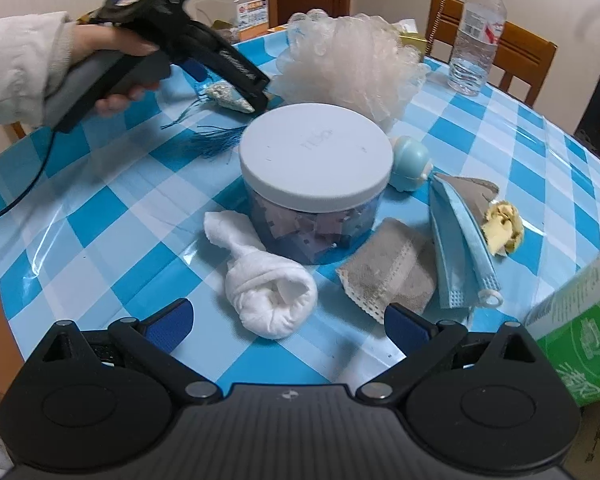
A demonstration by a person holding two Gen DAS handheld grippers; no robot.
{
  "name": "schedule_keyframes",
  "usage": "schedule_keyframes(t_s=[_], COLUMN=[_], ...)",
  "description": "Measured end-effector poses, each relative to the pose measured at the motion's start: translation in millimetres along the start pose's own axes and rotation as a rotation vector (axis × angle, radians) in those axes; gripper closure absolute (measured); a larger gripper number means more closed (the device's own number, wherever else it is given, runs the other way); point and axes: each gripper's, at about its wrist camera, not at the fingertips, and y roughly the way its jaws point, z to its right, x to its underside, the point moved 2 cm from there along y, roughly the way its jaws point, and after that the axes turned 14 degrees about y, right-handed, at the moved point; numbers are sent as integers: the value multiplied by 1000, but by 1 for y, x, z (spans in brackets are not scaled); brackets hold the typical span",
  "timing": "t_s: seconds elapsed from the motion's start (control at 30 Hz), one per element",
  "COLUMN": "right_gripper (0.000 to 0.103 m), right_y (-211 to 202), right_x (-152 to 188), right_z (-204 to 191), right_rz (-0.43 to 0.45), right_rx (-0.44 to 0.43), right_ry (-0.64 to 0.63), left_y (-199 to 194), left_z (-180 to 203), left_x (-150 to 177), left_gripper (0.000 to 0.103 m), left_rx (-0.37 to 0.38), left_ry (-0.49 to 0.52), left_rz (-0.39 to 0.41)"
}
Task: Organize soft objects
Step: 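Close the left gripper on the tasseled pouch while the right gripper grasps the white sock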
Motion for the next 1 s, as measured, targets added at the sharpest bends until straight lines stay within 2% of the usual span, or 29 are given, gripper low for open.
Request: schedule_keyframes(t_s=[0.1,0.17,0.43,0.53,0.63,0.7,0.77,0.87,1.0], right_gripper=[4,11,20,28,30,34,44,45,45], right_y=[4,7,21,24,25,27,30,29,25], right_x=[-2,-3,-9,-10,-9,-9,-9,-8,-7], right_z=[-4,-7,-15,-19,-24,-27,-29,-29,-29], right_rz=[3,-3,-7,-8,-3,-10,-21,-29,-31], right_rx=[-4,-11,-31,-35,-42,-41,-34,-33,-43], right_ry=[-31,-52,-93,-107,-130,-141,-144,-141,-129], left_y=[8,13,21,22,23,24,24,23,18], left_z=[-4,-5,-10,-9,-8,-8,-8,-7,-2], left_x=[-1,-2,-1,0,0,-1,-1,-3,-4], left_gripper=[3,4,9,10,10,12,18,29,31], left_rx=[11,13,19,30,27,28,27,29,32], left_ry=[-36,-53,-92,-107,-109,-115,-119,-110,-102], left_rz=[-11,-19,-36,-45,-43,-39,-37,-25,-18])
